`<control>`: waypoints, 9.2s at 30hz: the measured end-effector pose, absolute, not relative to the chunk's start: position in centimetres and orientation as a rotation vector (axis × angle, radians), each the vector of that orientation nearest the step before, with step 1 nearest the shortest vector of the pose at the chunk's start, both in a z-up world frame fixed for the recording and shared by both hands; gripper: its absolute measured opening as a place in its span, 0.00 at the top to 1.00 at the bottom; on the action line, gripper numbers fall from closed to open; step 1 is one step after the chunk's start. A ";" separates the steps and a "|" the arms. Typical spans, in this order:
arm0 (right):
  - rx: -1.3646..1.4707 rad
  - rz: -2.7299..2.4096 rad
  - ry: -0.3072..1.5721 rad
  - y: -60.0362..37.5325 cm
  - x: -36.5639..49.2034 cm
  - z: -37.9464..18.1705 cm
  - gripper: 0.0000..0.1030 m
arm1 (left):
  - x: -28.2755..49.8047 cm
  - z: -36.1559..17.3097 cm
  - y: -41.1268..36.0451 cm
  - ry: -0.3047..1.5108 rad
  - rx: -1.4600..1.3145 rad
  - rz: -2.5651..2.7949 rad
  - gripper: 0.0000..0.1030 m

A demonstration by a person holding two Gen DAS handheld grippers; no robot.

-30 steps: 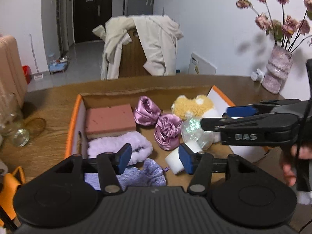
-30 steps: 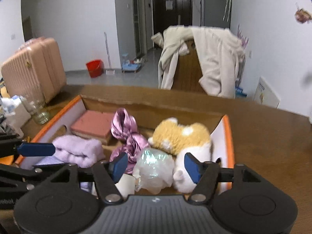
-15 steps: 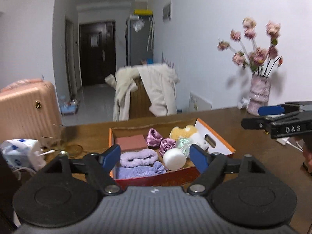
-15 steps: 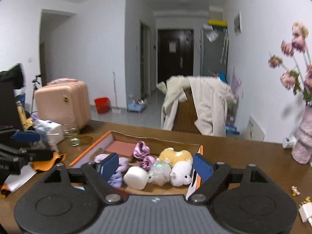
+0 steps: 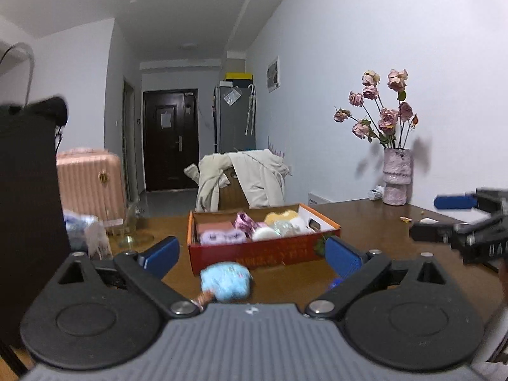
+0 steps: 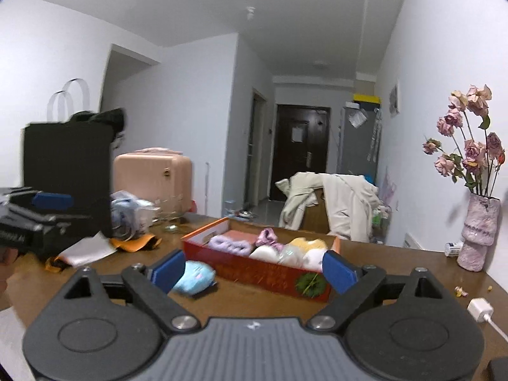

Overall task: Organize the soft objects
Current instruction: 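Move the left gripper to the wrapped snack while the right grasps the white foam wedge, then close the left gripper on the wrapped snack and carry it into the box, then open both grippers to drop the snack and foam wedge into the box, then grasp the blue-and-white tissue pack with both grippers, then carry the tissue pack into the box and open both grippers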

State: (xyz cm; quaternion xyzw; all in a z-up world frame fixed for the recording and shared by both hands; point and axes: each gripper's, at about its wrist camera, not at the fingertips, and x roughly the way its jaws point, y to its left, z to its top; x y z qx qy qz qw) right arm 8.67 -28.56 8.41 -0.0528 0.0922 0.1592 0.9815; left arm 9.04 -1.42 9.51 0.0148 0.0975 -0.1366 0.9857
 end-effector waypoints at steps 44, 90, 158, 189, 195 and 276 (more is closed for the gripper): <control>0.036 0.154 0.624 -28.5 20.4 -2.4 0.53 | 30.0 -1.1 1.1 0.606 0.115 -0.269 0.80; 0.063 0.187 0.514 -28.9 14.9 1.4 0.66 | 29.4 -1.1 1.6 0.670 0.097 -0.268 0.83; 0.006 0.265 0.414 -31.4 31.0 14.0 0.24 | 31.5 15.9 -3.5 0.383 0.062 -0.210 0.20; 0.055 0.273 0.429 -33.5 12.4 1.3 0.18 | 11.0 2.7 -7.0 0.490 -0.003 -0.107 0.11; 0.150 0.314 0.504 -33.7 17.3 -0.2 0.38 | 14.6 1.8 -9.9 0.565 -0.047 -0.262 0.42; 0.193 0.209 0.652 -34.0 45.2 2.8 0.84 | 47.9 2.6 -14.4 0.787 -0.243 -0.506 0.83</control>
